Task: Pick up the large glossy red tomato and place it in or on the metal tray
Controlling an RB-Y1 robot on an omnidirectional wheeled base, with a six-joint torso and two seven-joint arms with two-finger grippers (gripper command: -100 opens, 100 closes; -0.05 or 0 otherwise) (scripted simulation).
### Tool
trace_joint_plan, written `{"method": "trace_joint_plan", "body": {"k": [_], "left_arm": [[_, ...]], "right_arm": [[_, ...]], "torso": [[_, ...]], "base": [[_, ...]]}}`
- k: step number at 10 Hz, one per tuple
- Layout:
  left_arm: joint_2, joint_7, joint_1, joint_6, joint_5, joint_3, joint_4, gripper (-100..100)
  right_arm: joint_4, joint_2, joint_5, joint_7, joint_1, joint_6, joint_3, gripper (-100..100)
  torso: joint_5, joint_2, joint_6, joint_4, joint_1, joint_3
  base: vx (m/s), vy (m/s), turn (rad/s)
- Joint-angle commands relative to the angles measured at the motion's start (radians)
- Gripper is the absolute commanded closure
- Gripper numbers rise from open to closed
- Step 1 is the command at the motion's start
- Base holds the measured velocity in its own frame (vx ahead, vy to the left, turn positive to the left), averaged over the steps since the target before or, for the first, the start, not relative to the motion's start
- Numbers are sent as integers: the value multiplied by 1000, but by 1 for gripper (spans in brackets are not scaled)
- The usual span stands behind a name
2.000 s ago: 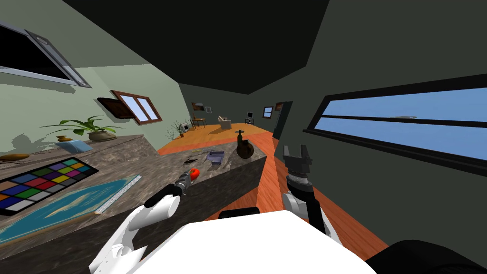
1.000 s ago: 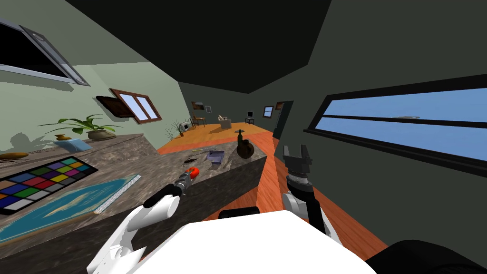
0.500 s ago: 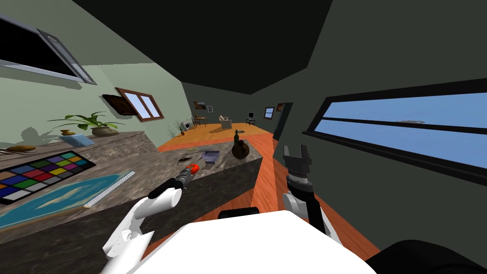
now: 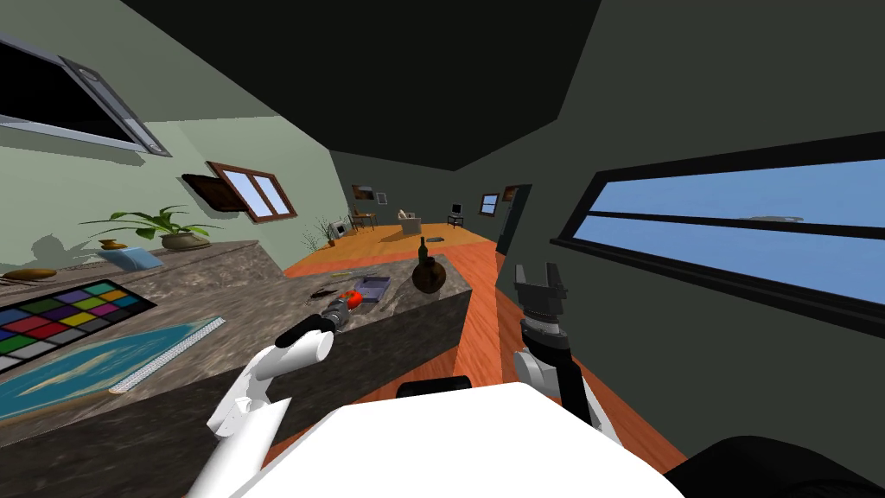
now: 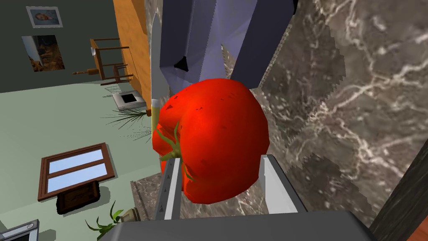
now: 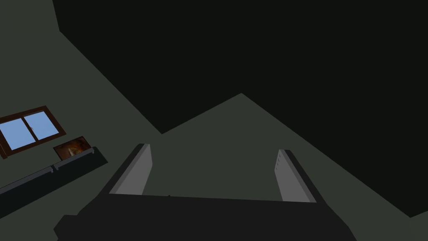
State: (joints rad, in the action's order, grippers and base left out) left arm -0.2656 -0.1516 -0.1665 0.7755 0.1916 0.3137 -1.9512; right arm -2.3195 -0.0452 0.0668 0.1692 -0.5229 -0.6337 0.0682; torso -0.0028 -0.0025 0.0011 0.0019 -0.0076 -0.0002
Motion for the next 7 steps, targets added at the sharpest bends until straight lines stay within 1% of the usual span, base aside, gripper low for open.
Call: {"method": "trace_joint_plan", "body": {"k": [1, 2, 3, 5, 7], "left_arm": [[5, -14, 29, 0, -7, 10, 2, 100], [9, -42, 38, -15, -5, 24, -5, 100], [12, -59, 36, -25, -3, 31, -10, 100], [20, -102, 24, -53, 4, 43, -19, 100], [28, -137, 10, -78, 9, 53, -23, 100]], "right_arm": [[0, 0, 0, 0, 0, 0, 0, 0], [0, 0, 0, 0, 0, 0, 0, 0], [0, 0, 0, 0, 0, 0, 0, 0], [0, 0, 0, 0, 0, 0, 0, 0], [0, 0, 0, 0, 0, 0, 0, 0]], "torso": [[0, 0, 0, 0, 0, 0], [0, 0, 0, 0, 0, 0], [0, -4, 1, 0, 1, -2], [2, -5, 0, 0, 8, -2], [3, -4, -1, 0, 11, -2]], "base": [[65, -75, 9], [124, -62, -90], [148, -1, -99], [136, 41, -132], [112, 60, -134]]}}
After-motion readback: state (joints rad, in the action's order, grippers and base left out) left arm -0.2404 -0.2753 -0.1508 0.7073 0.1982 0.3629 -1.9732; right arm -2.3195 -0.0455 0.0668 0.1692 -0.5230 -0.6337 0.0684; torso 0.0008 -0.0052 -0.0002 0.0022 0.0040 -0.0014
